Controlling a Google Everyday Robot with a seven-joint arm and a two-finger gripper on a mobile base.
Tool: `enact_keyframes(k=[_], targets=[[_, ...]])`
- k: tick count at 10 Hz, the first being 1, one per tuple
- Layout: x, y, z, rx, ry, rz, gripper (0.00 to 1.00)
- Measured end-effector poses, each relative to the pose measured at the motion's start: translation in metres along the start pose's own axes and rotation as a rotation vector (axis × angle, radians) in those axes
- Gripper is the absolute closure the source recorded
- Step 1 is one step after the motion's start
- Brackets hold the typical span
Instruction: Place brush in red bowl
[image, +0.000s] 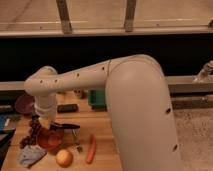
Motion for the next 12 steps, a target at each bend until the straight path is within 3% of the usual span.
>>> enact_keyframes(k=[7,12], targets=[[-0.02,0.032,0.016,-0.032,0.056,-0.053,0.96],[-0.013,0.039,0.034,-0.084,0.079,-0.038,0.45]])
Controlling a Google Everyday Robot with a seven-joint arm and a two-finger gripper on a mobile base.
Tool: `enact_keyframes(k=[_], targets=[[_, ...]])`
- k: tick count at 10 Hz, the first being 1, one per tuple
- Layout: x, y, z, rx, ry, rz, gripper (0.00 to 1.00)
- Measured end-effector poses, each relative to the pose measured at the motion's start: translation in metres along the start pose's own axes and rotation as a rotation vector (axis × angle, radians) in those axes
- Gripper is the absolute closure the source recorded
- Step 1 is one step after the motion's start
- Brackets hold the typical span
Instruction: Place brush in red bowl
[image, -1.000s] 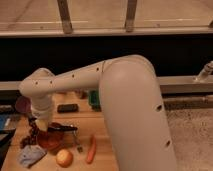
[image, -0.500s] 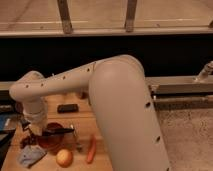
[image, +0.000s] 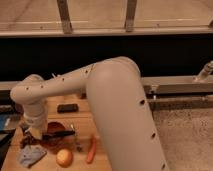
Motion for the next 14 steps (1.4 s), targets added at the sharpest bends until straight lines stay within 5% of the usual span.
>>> enact_keyframes(k=[2,14], targets=[[0.005,0.0,0.005,-0.015,0.002,0.015,0.36],[0.022,-0.007,-0.007,0.031,0.005,0.08,0.36]])
